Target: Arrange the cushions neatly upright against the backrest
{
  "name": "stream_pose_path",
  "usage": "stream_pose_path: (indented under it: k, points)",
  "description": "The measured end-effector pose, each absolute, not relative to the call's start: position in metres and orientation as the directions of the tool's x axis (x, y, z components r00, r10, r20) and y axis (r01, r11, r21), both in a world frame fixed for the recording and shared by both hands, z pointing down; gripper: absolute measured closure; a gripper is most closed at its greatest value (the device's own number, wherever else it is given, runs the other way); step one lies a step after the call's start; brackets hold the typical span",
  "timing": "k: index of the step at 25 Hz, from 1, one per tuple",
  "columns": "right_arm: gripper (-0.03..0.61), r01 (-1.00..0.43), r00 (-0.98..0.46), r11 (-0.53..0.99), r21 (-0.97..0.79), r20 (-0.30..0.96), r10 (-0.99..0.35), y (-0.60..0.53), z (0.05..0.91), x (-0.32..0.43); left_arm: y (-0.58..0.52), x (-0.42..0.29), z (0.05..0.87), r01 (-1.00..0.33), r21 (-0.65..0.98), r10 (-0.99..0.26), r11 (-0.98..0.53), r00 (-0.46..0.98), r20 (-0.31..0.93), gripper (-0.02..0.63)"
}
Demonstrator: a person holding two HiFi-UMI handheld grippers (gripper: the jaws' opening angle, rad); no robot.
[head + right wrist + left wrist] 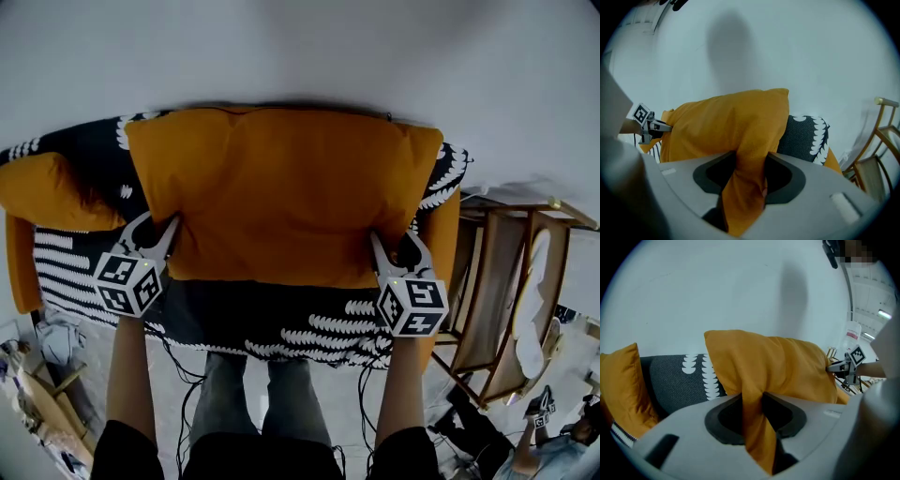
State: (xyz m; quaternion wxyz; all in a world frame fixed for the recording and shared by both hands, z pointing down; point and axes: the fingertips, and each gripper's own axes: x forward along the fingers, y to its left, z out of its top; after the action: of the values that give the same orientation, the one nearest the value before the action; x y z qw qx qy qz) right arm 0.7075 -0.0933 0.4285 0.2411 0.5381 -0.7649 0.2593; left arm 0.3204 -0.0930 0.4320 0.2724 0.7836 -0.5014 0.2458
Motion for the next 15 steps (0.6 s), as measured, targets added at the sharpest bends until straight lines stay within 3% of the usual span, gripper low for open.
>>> stream_pose_path:
  k: [15]
  points:
    - [0.371,-0.95,-0.288,0.287,-0.126,0.71,-0.643,-0.095,0.499,0.714,-0.089,0.323,0.497,-0.92,0.174,-0.595,-0.35,0.362,0.717,0.489]
